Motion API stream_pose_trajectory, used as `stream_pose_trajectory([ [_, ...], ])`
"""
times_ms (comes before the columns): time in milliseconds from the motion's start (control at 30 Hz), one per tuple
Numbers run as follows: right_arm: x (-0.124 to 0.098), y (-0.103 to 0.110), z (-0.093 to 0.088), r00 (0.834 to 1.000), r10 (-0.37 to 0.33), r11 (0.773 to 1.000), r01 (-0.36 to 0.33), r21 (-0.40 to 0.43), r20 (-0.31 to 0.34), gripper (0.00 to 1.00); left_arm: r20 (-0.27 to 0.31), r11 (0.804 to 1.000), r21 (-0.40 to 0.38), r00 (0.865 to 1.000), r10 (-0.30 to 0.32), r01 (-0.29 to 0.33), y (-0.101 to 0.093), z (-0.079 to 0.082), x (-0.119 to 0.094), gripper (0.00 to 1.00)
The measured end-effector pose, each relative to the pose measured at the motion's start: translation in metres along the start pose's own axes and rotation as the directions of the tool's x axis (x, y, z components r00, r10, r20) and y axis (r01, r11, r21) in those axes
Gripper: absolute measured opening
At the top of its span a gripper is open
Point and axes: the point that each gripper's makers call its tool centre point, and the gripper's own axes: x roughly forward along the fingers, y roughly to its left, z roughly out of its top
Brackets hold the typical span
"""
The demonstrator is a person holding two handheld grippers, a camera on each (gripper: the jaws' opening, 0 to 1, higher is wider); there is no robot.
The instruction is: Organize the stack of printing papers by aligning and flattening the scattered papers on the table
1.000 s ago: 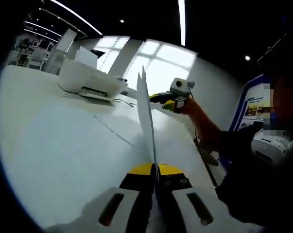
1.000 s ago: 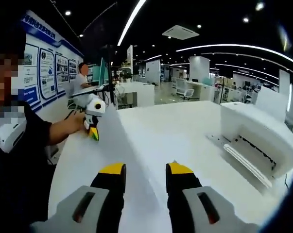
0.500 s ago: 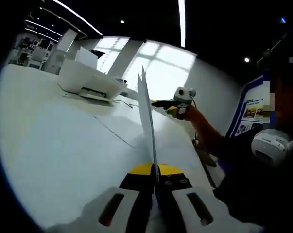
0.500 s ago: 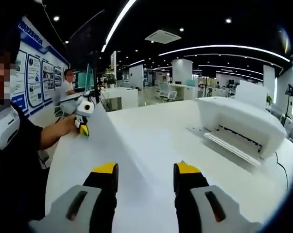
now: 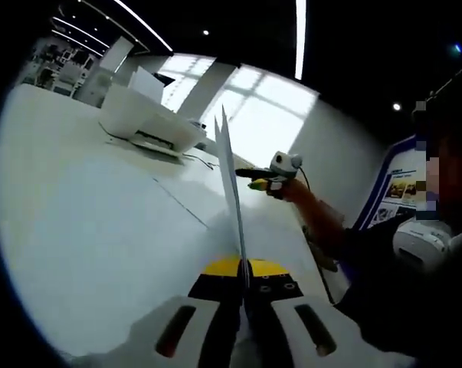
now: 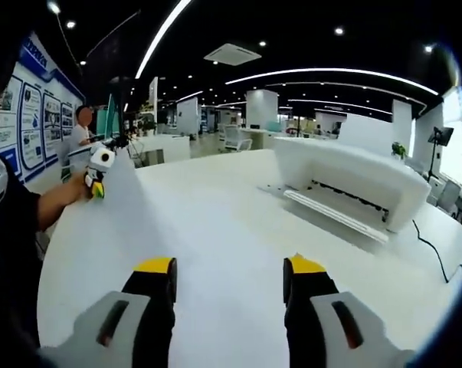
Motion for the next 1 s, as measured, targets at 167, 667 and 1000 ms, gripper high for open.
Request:
stream_pose_trajectory([
  [167,0.013,-0.02,-0.003,1.0,-0.006,1.0,0.007,-0.022,0.012,0.56,0.001,1.0,-0.003,1.0,-0.001,0.001,-0.001,0.0,0.0,0.06],
  [667,0.03,-0.038,-0.021,0.999,-0.041,0.998,0.041,-0.037,0.001,0.56,0.005,1.0,-0.01,1.0,0.001,-0.001,-0.003,0.0,0.001,0.06],
  [1000,0.041,-0.045,-0.032,0.997,-0.078,0.997,0.078,-0.021,-0.025,0.55,0.006,1.0,-0.012,1.0,-0.002,0.002,-0.004,0.0,0.0,0.07],
])
